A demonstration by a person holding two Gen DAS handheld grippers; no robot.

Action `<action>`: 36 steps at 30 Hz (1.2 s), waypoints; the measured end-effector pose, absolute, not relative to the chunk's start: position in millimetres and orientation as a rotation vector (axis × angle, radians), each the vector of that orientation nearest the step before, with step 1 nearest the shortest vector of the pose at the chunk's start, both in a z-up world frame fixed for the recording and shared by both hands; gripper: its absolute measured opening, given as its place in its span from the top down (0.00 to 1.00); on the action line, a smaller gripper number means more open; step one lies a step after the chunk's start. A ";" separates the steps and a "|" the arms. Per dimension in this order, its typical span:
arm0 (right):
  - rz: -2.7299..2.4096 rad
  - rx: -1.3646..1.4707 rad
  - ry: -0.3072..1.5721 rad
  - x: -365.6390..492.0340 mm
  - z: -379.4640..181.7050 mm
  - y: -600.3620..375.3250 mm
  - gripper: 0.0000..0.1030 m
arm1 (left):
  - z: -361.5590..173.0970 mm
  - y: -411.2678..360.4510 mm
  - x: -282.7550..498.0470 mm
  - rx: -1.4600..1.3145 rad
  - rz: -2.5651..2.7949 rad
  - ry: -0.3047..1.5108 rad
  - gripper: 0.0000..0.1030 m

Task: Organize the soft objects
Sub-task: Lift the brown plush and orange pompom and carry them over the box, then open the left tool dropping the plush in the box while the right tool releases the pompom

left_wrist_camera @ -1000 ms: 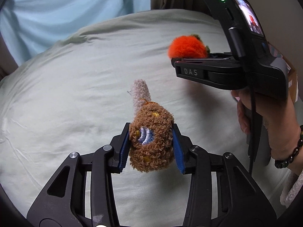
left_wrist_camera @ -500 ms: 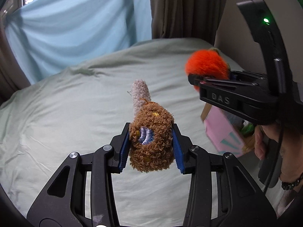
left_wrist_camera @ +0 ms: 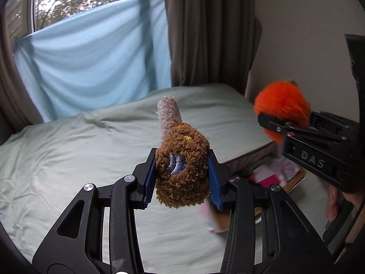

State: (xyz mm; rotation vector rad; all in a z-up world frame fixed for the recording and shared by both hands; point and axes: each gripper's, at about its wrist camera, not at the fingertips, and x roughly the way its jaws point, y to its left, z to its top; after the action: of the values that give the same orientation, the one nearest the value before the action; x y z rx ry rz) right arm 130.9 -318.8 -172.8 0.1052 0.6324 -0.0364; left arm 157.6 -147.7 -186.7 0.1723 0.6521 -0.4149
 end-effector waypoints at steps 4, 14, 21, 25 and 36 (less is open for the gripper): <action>-0.043 0.100 0.630 111.4 -159.8 -358.1 0.62 | -174.2 -186.3 147.4 0.145 -0.417 0.657 0.64; -0.044 0.093 0.745 104.9 -181.4 -429.8 0.62 | -204.1 -269.4 147.5 0.062 -0.426 0.813 0.64; -0.047 0.123 0.854 121.8 -233.5 -459.3 0.62 | -259.8 -297.7 170.6 0.080 -0.417 0.937 0.64; -0.045 0.171 0.941 134.0 -271.1 -476.7 0.62 | -300.5 -308.5 191.4 0.101 -0.415 1.036 0.64; -0.034 0.276 1.081 174.3 -339.1 -504.0 0.61 | -363.6 -336.5 207.0 0.191 -0.411 1.194 0.58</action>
State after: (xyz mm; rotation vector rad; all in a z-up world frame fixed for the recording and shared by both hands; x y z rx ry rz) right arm 174.3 -504.0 -339.1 0.2757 1.0813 -0.0343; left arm 207.0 -336.5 -363.6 0.1911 1.1938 -0.4109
